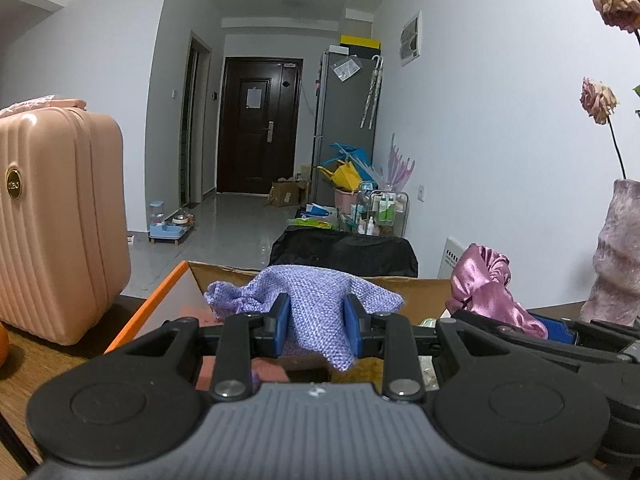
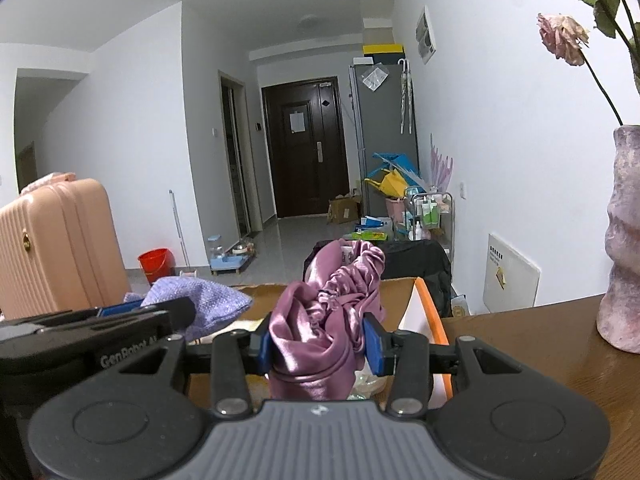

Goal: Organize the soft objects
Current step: 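Open the left gripper releasing the pouch while the right gripper drops the scrunchie into the box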

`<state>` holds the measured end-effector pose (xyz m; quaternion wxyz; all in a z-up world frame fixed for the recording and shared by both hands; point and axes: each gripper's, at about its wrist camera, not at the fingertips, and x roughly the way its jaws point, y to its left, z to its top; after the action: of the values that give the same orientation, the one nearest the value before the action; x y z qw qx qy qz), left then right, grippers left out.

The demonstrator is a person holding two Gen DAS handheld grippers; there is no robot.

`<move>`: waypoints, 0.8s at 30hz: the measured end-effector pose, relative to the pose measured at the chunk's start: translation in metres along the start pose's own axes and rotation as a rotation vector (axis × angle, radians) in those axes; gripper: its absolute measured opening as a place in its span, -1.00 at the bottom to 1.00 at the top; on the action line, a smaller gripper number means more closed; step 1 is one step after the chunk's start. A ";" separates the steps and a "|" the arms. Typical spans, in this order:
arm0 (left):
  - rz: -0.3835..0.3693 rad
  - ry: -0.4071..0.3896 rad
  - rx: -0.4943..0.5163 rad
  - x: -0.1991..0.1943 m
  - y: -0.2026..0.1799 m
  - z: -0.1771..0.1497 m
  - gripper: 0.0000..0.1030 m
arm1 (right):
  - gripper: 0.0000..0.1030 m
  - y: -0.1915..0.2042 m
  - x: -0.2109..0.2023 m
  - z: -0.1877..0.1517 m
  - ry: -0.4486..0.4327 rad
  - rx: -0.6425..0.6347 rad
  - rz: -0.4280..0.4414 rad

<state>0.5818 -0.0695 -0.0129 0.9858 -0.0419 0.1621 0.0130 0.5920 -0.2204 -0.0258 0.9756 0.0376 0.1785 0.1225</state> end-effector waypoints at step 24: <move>0.193 -0.090 -0.089 -0.018 0.014 0.001 1.00 | 0.75 -0.004 -0.003 -0.003 -0.010 0.023 -0.025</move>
<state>0.5648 -0.0562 -0.0078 0.9834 -0.0692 0.1200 0.1168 0.5889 -0.2251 -0.0276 0.9774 0.0471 0.1757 0.1079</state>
